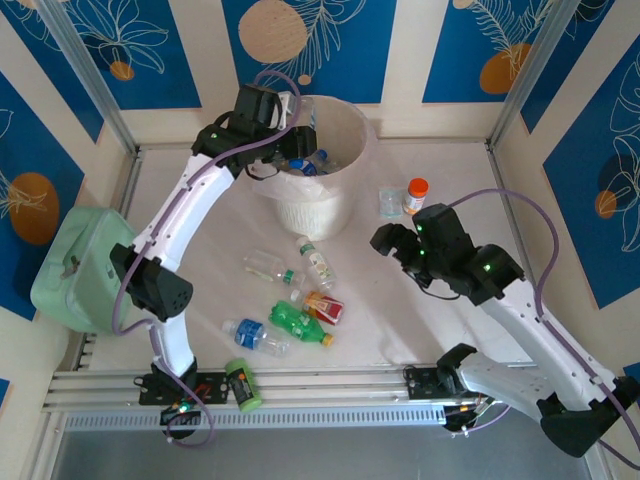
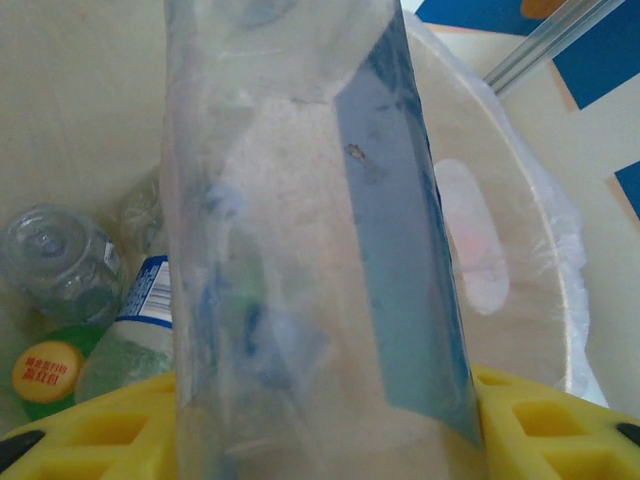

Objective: Put the plastic bottles in the bin

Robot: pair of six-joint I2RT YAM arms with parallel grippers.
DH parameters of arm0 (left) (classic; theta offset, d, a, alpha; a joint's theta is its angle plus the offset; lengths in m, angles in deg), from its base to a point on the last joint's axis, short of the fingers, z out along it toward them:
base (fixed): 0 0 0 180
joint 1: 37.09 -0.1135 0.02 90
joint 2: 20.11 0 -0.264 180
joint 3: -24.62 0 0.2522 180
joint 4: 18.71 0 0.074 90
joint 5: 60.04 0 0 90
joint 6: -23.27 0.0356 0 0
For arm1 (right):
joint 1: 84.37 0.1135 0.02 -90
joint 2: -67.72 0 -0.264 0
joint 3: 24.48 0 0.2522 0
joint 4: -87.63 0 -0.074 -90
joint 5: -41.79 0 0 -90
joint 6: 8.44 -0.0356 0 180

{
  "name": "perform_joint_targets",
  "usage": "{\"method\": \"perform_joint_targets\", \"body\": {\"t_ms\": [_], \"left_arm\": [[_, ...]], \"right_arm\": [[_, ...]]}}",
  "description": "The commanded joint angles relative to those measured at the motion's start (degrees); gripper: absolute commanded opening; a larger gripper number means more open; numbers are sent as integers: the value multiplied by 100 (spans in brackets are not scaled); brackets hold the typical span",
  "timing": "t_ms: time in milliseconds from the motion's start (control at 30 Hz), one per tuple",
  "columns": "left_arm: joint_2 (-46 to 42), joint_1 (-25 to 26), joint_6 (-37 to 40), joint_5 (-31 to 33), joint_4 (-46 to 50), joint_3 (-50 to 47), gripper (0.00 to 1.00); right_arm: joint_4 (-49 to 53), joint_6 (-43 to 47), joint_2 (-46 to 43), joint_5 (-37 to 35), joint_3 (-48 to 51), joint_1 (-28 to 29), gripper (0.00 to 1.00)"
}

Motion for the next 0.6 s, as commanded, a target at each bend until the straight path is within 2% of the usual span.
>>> {"method": "perform_joint_targets", "body": {"t_ms": [0,333,567], "left_arm": [[60,-34,106,52,157,209,55],[-41,-34,88,63,92,236,74],[-321,-33,118,183,62,232,79]], "right_arm": [[-99,-97,32,-85,3,43,90],[-97,-13,121,-92,-124,43,90],[-101,76,214,-93,-263,52,90]]}}
